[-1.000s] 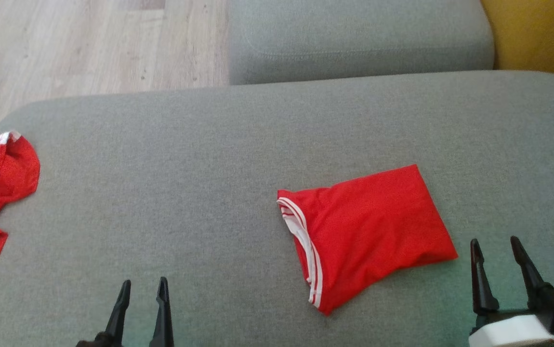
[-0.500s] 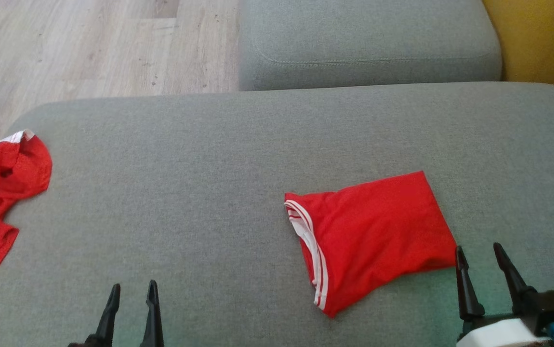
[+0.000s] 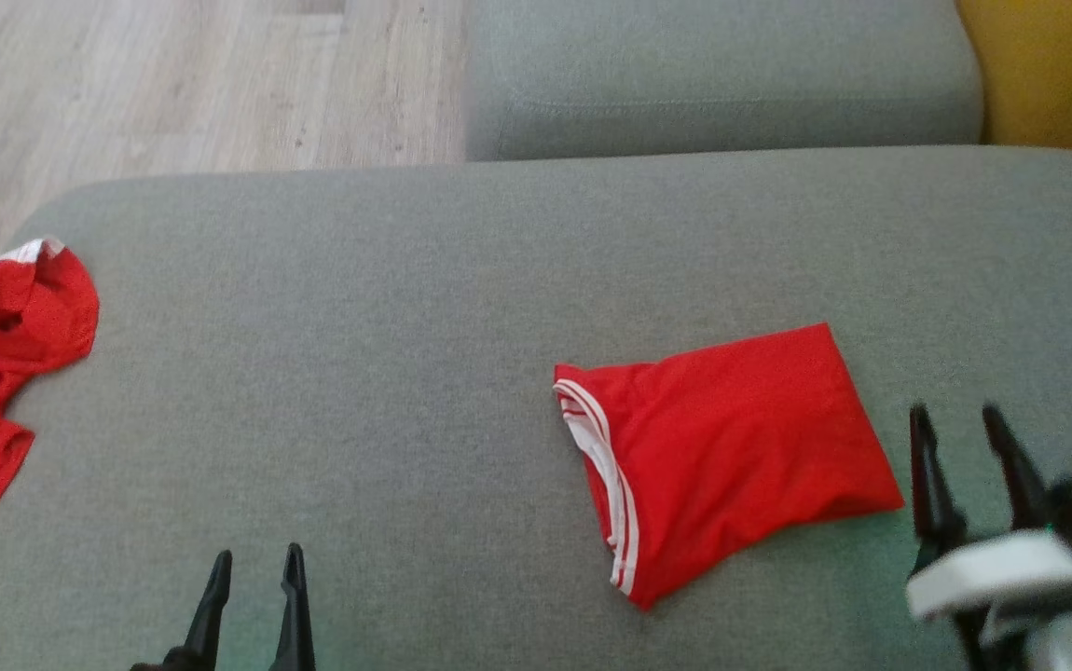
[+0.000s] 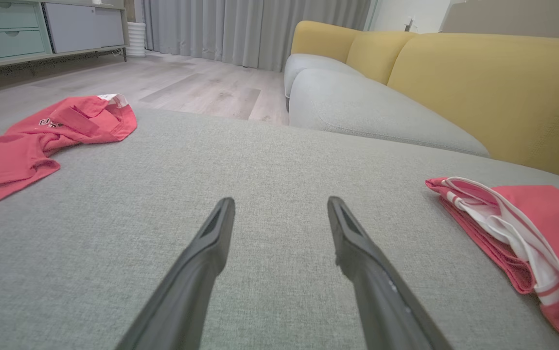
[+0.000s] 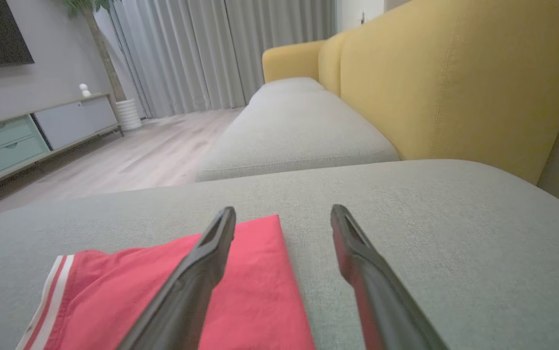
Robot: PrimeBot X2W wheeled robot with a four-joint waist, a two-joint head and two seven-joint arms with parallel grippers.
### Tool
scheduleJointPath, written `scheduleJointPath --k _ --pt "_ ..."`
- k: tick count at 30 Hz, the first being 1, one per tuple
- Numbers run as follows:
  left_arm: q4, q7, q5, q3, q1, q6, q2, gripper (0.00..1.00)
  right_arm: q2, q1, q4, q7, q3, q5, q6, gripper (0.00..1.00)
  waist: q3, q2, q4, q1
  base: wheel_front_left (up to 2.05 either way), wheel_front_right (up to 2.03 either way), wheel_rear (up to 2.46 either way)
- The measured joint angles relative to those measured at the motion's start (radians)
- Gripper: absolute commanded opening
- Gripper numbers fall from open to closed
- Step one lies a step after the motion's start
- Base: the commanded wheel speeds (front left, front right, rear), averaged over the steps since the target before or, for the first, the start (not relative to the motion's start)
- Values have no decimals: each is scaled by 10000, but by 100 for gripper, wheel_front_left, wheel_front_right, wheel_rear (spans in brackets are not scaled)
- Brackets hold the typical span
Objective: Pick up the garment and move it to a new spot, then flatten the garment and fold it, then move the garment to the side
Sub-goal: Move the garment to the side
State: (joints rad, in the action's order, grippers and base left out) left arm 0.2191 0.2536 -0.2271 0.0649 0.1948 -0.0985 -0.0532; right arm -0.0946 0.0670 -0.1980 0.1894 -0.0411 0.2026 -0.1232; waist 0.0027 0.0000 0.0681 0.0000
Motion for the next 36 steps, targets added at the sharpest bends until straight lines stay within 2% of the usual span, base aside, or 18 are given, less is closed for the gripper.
scheduleJointPath --k 5,9,13,16,20,21,22,24,26,28,33,34,36 --pt "0 0 0 77 -125 -44 0 100 -1014 -1457 -2 -2778 96 784 0 100 359 0 79 1 0 0 0" --pt "6 0 0 205 -405 -73 6 100 -1296 -2182 -504 -4640 639 1300 -4 100 723 0 217 1 0 0 0" --pt "79 0 0 297 -750 -90 12 100 -1400 -2664 -1605 -5653 886 1183 -4 100 1047 -1 427 2 0 0 0" --pt "111 0 0 313 -916 -161 13 100 -1363 -2930 -2307 -6036 968 1030 -4 100 1234 -1 606 3 0 0 0" --pt "115 0 0 334 -943 -161 13 100 -1198 -3370 -2890 -6324 1083 1392 -4 100 1448 -1 751 2 0 0 0" --pt "111 0 -2 334 -950 -161 13 100 -1193 -3505 -2941 -6328 1076 1567 -4 47 1493 -1 760 1 0 0 0" --pt "111 0 -2 334 -950 -161 13 100 -1193 -3505 -2941 -6328 1076 1567 -4 0 1493 -1 760 1 0 0 0" --pt "100 0 -2 347 -972 -159 13 100 -1195 -3754 -2999 -6266 1078 1939 -4 0 1595 -1 724 1 0 0 0" --pt "59 0 -4 347 -1058 -159 13 100 -1197 -4053 -3103 -5881 823 1787 -10 0 1734 -1 620 0 0 0 0" --pt "-46 0 -2 353 -1216 -161 15 100 -1340 -4510 -3256 -5520 291 1185 -10 0 1970 -1 498 0 0 0 0" --pt "-255 0 309 382 -1929 -205 12 100 -2182 -6194 -3701 -5189 -1267 -464 -10 0 2735 -1 77 2 0 0 0" --pt "-332 0 368 389 -2149 -255 -25 100 -2487 -6664 -3779 -5135 -1929 -986 -10 0 3070 -1 -95 3 0 0 0" --pt "-391 2 437 424 -2319 -261 -125 100 -2746 -6941 -3837 -5072 -2554 -1542 -10 0 3412 -1 -248 3 0 0 0"
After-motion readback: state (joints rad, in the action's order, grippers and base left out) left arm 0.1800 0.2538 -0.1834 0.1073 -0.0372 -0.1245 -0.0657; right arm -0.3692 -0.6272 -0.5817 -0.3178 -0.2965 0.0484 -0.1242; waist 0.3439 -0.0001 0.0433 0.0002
